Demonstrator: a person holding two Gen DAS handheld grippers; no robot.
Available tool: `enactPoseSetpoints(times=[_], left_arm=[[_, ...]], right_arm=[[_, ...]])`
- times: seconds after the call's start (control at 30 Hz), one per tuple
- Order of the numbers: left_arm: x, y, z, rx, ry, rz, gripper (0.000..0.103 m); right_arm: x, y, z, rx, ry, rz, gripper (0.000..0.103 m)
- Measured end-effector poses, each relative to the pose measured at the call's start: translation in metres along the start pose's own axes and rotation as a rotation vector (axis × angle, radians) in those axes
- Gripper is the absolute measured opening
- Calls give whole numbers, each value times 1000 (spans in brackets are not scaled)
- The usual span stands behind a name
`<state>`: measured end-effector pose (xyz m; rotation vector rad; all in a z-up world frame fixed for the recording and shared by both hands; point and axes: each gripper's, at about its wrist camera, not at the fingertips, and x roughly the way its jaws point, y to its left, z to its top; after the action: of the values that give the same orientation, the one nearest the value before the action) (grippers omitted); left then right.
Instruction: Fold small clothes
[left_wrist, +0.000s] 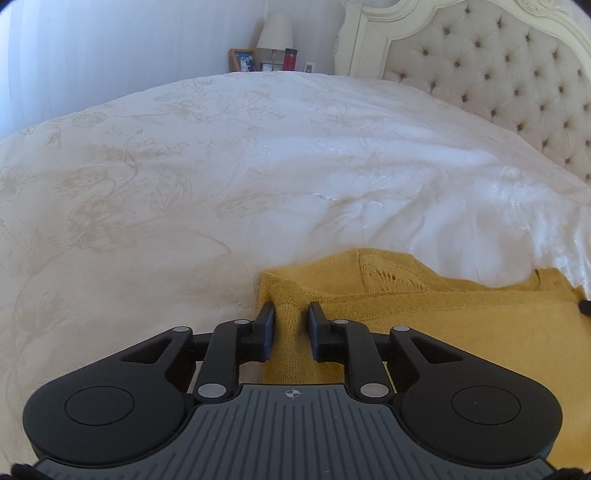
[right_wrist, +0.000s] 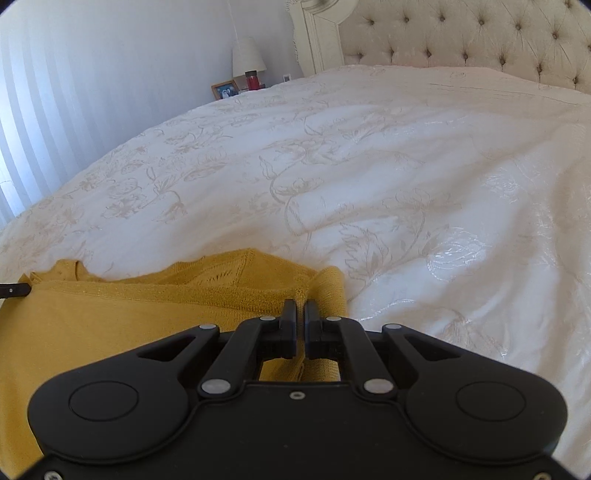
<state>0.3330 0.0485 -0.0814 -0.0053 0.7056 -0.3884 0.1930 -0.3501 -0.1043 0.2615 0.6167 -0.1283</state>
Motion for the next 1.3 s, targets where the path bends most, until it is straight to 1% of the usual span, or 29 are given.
enactPoseSetpoints(times=[0.07, 0.17, 0.27, 0.33, 0.5, 0.67, 0.73, 0.8, 0.83, 0.87, 0.9, 0.93, 0.97, 1.0, 1.03, 1.1, 1.17, 1.23, 1.3], left_arm=[[2, 5, -3, -12, -17, -28, 27], [3, 11, -10, -27, -48, -55, 30], [8, 11, -17, -29, -106, -76, 32], [9, 14, -19, -58, -124, -89, 32], [9, 19, -20, -95, -137, -109, 32], [9, 18, -19, -95, -134, -103, 33], [11, 17, -17, -87, -120, -100, 33], [8, 13, -9, -49, -85, -75, 34], [6, 9, -5, -28, -64, -34, 42], [1, 4, -1, -10, -46, 3, 44], [-4, 1, 2, -2, -37, 14, 44], [-12, -3, 5, 3, -32, 12, 44], [-23, -7, 7, 5, -34, 4, 44], [-33, -11, 6, 9, -37, -4, 44], [-42, -16, 6, 15, -38, -11, 45], [-60, -28, 3, 24, -35, -26, 49], [-75, -43, -2, 43, -18, -56, 54], [-85, -62, -11, 83, -11, -77, 56], [-90, -80, -20, 125, 2, -89, 56]], right_arm=[[1, -4, -5, 20, -9, 0, 12], [2, -10, -13, 49, -37, 17, 11], [2, -14, -20, 65, -68, 35, 11], [3, -16, -22, 80, -82, 47, 11], [4, -24, -23, 135, -89, 81, 11], [5, -33, -25, 190, -90, 120, 11], [6, -35, -24, 200, -88, 127, 11], [6, -36, -22, 200, -77, 136, 12], [6, -37, -20, 200, -68, 143, 15], [5, -38, -17, 200, -58, 145, 22], [3, -36, -14, 194, -50, 144, 28], [-1, -33, -10, 178, -44, 142, 48], [-6, -29, -6, 162, -44, 146, 73], [-11, -25, -2, 147, -46, 144, 90], [-19, -22, 1, 133, -60, 154, 103], [-36, -16, 8, 122, -85, 152, 102], [-54, -6, 13, 88, -108, 118, 102], [-71, 8, 14, 42, -125, 104, 102], [-82, 26, 9, -13, -109, 95, 102]])
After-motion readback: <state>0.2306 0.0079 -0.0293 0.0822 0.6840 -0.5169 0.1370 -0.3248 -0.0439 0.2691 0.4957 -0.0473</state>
